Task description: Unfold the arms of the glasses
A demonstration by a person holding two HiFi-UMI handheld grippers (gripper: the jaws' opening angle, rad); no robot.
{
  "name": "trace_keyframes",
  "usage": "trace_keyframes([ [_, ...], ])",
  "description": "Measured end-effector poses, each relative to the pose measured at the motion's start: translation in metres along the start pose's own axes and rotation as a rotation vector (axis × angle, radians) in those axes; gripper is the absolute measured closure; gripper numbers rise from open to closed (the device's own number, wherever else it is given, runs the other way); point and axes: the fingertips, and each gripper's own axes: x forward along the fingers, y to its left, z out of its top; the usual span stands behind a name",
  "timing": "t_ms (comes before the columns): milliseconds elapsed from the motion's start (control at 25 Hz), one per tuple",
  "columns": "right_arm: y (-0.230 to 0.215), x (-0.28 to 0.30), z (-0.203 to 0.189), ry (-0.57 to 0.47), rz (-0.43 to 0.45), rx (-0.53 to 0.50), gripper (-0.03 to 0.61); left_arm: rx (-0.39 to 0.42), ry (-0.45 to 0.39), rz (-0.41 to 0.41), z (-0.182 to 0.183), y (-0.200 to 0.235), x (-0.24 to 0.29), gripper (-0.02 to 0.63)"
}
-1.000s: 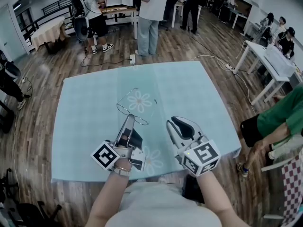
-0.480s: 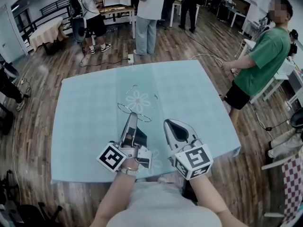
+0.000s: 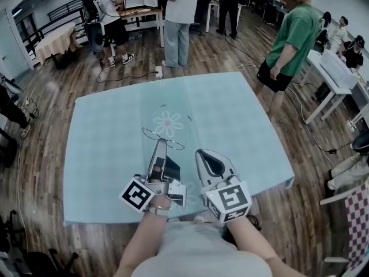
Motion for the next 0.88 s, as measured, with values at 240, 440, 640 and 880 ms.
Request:
trace_keyframes([
  [240, -0.011, -0.005, -0.004, 0.008, -0.040, 0.024, 0.571, 0.002, -0.002, 0.000, -0.001, 0.000, -0.002, 0.604],
  [440, -0.012, -0.004, -0.004, 0.005, -0.055, 0.029, 0.572, 0.005, 0.001, -0.002, 0.001, -0.002, -0.003, 0.604],
  [640, -0.011, -0.002, -0.003, 0.006, -0.054, 0.021, 0.571, -0.007, 0.001, -0.001, 0.002, 0.000, -0.002, 0.604],
  [880, -0.014, -0.001, -0.004, 0.013, -0.054, 0.017, 0.572, -0.008, 0.001, 0.005, 0.001, 0.002, 0.000, 0.604],
])
